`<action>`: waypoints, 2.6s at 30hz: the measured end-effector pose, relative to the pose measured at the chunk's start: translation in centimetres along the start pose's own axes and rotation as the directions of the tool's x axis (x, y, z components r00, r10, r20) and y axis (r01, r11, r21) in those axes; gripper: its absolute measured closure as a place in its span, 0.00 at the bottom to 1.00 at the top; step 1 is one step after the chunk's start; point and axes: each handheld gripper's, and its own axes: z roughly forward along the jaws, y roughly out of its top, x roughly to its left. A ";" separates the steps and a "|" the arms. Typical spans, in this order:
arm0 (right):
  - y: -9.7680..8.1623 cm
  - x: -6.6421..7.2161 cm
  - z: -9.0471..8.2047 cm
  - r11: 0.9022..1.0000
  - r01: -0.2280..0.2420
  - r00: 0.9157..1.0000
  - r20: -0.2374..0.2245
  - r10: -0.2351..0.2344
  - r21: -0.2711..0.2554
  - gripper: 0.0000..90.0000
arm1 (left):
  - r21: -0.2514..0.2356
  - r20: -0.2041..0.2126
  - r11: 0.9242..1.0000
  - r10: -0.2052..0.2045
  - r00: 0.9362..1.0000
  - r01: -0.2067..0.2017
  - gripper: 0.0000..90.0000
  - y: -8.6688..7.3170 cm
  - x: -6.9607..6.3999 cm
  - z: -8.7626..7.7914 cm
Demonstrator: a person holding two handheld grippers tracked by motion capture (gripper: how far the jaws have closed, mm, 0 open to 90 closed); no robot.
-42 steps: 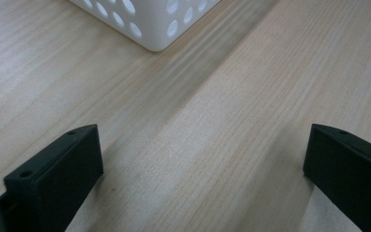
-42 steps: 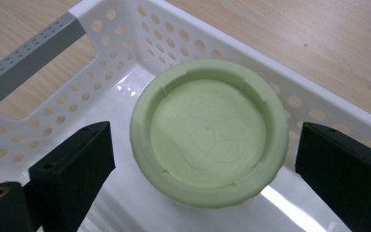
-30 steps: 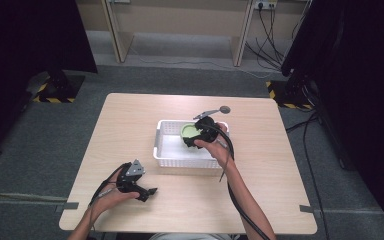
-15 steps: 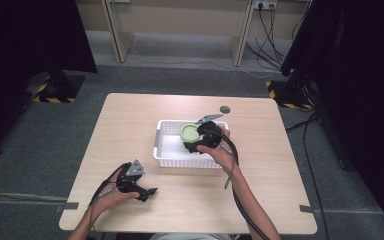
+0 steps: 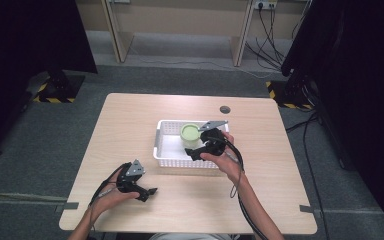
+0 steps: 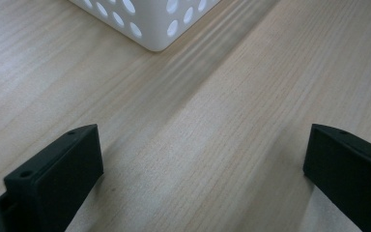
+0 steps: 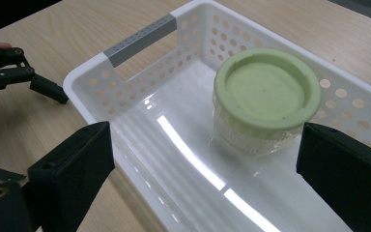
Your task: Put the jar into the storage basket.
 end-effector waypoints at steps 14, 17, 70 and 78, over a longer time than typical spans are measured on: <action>-1.9 1.1 -1.5 0.999 0.022 0.999 -0.030 -0.023 -0.024 0.07 | 0.001 0.000 1.000 -0.001 1.000 0.001 0.00 0.0 0.0 0.0; -2.4 1.3 -1.8 0.999 0.024 0.999 -0.035 -0.025 -0.033 0.07 | 0.000 0.000 1.000 -0.001 1.000 0.001 0.00 0.0 0.0 0.0; -8.5 2.2 -6.0 0.999 0.007 0.999 -0.051 -0.009 -0.054 0.07 | 0.000 0.000 1.000 -0.001 1.000 0.001 0.00 0.0 0.0 0.0; -9.5 1.6 -6.9 0.998 -0.025 0.999 -0.033 0.023 -0.060 0.07 | 0.000 0.000 1.000 -0.001 1.000 0.001 0.00 0.0 0.0 0.0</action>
